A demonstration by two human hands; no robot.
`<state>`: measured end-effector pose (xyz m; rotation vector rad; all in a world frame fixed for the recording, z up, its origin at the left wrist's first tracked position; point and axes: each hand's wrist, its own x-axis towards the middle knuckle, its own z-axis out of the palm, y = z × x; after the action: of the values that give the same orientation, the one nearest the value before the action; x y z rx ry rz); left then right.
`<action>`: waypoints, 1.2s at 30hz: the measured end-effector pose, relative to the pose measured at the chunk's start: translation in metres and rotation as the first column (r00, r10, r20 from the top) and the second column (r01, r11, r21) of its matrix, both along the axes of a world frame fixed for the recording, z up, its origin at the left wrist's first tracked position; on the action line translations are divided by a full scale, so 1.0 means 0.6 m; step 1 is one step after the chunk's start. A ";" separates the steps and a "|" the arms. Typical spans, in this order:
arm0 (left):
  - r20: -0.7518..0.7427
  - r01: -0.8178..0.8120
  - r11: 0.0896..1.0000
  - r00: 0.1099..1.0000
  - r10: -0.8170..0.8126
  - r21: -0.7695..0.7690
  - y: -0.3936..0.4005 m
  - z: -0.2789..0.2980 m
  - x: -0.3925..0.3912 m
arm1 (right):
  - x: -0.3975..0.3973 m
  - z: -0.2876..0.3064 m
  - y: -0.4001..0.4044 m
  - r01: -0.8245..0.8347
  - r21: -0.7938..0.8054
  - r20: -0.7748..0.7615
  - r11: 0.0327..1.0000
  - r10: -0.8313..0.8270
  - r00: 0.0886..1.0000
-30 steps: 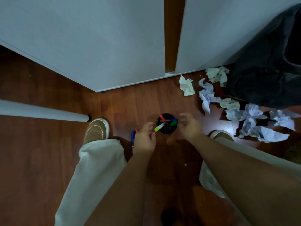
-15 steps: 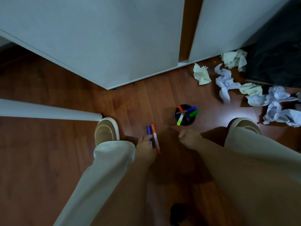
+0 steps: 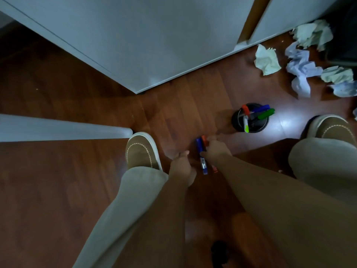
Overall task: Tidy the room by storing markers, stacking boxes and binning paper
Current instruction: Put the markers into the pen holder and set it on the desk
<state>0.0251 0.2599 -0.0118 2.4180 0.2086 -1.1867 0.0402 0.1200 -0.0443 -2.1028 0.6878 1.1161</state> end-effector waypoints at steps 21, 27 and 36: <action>-0.104 -0.042 0.994 0.994 0.031 -0.104 0.123 -0.012 0.002 | -0.042 -0.020 0.084 -0.033 -0.052 -0.160 0.998 0.025 0.987; -0.188 -0.384 0.908 0.917 0.353 -0.166 0.099 0.024 0.010 | -0.042 0.030 0.072 -0.062 0.215 -0.158 0.975 0.098 0.983; -0.066 -0.487 0.837 0.871 0.487 -0.250 0.055 0.084 0.017 | -0.010 0.129 0.041 -0.008 0.445 -0.063 0.895 0.041 0.997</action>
<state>0.0351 0.2929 0.0384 1.9676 0.5936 -0.9101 0.0342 0.1444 0.0328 -1.6902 0.3882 1.2335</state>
